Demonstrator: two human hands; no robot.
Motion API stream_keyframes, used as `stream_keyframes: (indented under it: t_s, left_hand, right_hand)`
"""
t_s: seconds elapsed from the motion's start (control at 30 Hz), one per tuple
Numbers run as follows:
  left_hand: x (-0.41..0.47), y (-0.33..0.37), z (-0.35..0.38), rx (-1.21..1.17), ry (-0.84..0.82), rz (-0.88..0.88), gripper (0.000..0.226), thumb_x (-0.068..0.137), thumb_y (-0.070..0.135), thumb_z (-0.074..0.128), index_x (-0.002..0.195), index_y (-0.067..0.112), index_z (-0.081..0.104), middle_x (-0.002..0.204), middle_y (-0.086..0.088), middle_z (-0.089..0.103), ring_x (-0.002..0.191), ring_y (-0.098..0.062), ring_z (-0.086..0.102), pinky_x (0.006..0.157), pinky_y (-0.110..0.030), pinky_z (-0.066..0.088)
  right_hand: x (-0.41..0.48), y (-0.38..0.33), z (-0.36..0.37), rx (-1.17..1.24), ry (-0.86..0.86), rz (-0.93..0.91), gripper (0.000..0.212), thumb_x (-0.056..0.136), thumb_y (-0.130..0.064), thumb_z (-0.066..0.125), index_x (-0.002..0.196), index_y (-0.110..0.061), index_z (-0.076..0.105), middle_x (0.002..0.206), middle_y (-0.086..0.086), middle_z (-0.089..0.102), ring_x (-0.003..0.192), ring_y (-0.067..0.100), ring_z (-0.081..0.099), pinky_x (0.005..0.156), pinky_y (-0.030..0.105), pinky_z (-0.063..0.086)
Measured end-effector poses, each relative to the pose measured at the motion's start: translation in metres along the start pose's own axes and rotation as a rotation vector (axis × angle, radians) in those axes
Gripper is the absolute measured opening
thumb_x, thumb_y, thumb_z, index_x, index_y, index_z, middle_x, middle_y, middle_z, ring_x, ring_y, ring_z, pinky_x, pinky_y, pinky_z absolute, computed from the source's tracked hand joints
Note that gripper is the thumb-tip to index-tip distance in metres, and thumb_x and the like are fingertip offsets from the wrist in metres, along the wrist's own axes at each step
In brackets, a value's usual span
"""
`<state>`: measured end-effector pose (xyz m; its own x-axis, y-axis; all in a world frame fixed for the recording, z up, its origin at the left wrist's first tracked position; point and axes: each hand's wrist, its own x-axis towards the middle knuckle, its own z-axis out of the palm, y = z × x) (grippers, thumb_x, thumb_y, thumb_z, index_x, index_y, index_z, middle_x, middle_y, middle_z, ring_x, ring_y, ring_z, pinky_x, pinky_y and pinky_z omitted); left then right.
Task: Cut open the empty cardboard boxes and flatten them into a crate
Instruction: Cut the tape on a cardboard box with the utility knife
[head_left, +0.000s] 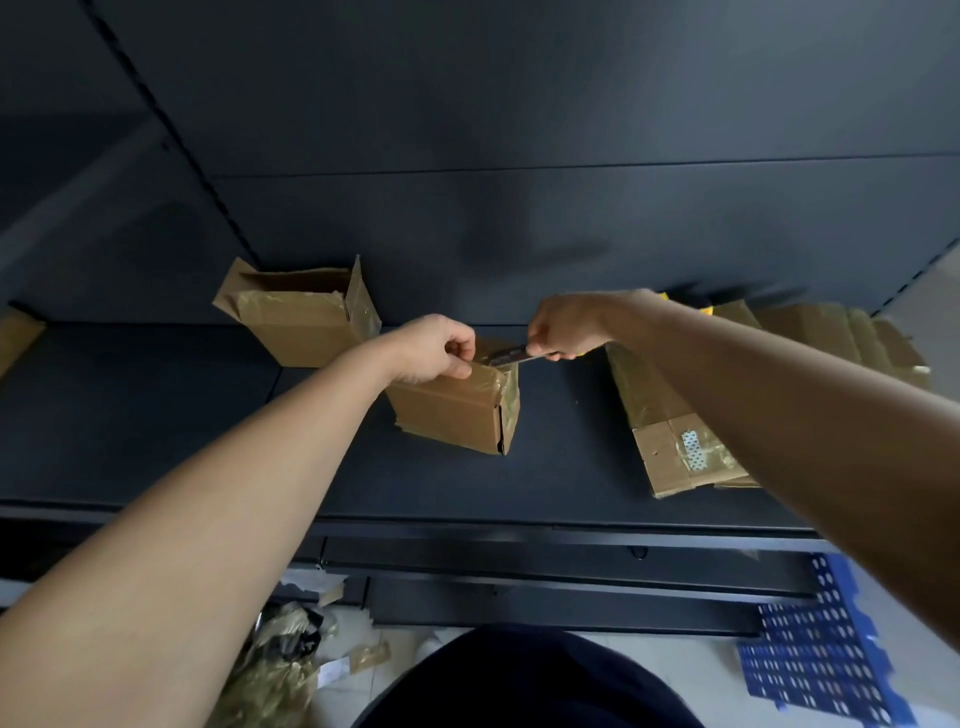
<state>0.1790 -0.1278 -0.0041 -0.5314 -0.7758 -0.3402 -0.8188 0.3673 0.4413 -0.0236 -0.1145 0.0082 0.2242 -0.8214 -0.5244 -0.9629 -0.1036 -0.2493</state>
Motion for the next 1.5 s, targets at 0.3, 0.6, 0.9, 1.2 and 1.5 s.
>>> stream_keyframes:
  t_s: [0.3, 0.6, 0.9, 1.2, 1.5]
  left_hand:
    - [0.0, -0.002, 0.001, -0.001, 0.027, -0.002, 0.018, 0.087, 0.019, 0.065, 0.075, 0.028, 0.057, 0.084, 0.008, 0.054, 0.075, -0.007, 0.049, 0.059, -0.024, 0.037]
    - [0.004, 0.002, -0.006, -0.099, 0.116, 0.008, 0.018, 0.088, 0.026, 0.062, 0.074, 0.015, 0.063, 0.073, 0.004, 0.056, 0.069, -0.015, 0.052, 0.061, -0.028, 0.042]
    - [0.008, 0.011, -0.026, 0.124, -0.111, -0.05, 0.049, 0.082, 0.019, 0.072, 0.128, 0.03, 0.058, 0.122, 0.002, 0.054, 0.104, -0.016, 0.051, 0.088, -0.03, 0.041]
    - [0.01, 0.009, -0.013, 0.228, 0.031, 0.029, 0.045, 0.073, 0.051, 0.073, 0.112, 0.029, 0.067, 0.115, 0.004, 0.064, 0.098, -0.018, 0.058, 0.077, -0.033, 0.047]
    - [0.003, 0.011, -0.021, 0.417, -0.083, 0.078, 0.05, 0.084, 0.028, 0.069, 0.131, 0.028, 0.055, 0.133, 0.001, 0.054, 0.112, -0.023, 0.056, 0.091, -0.038, 0.05]
  right_hand:
    - [-0.004, -0.01, -0.003, -0.06, -0.109, -0.005, 0.03, 0.094, -0.028, 0.048, 0.079, -0.007, 0.064, 0.066, 0.004, 0.058, 0.062, 0.017, 0.05, 0.061, 0.026, 0.04]
    - [-0.014, 0.012, 0.02, 0.318, -0.14, 0.065, 0.036, 0.099, -0.03, 0.044, 0.072, -0.01, 0.057, 0.06, 0.004, 0.06, 0.055, 0.018, 0.059, 0.065, 0.032, 0.053]
    - [-0.029, 0.026, 0.045, 0.262, 0.238, 0.011, 0.031, 0.095, -0.047, 0.043, 0.078, -0.026, 0.058, 0.064, -0.002, 0.058, 0.049, 0.013, 0.063, 0.059, 0.026, 0.048]
    - [-0.047, 0.025, 0.059, 0.335, 0.245, 0.039, 0.028, 0.097, -0.048, 0.038, 0.089, -0.038, 0.062, 0.102, -0.009, 0.06, 0.101, 0.017, 0.055, 0.091, 0.034, 0.041]
    - [-0.059, 0.018, 0.073, 0.241, 0.32, 0.095, 0.033, 0.09, -0.053, 0.049, 0.109, -0.033, 0.069, 0.094, -0.012, 0.061, 0.099, 0.013, 0.056, 0.086, 0.028, 0.044]
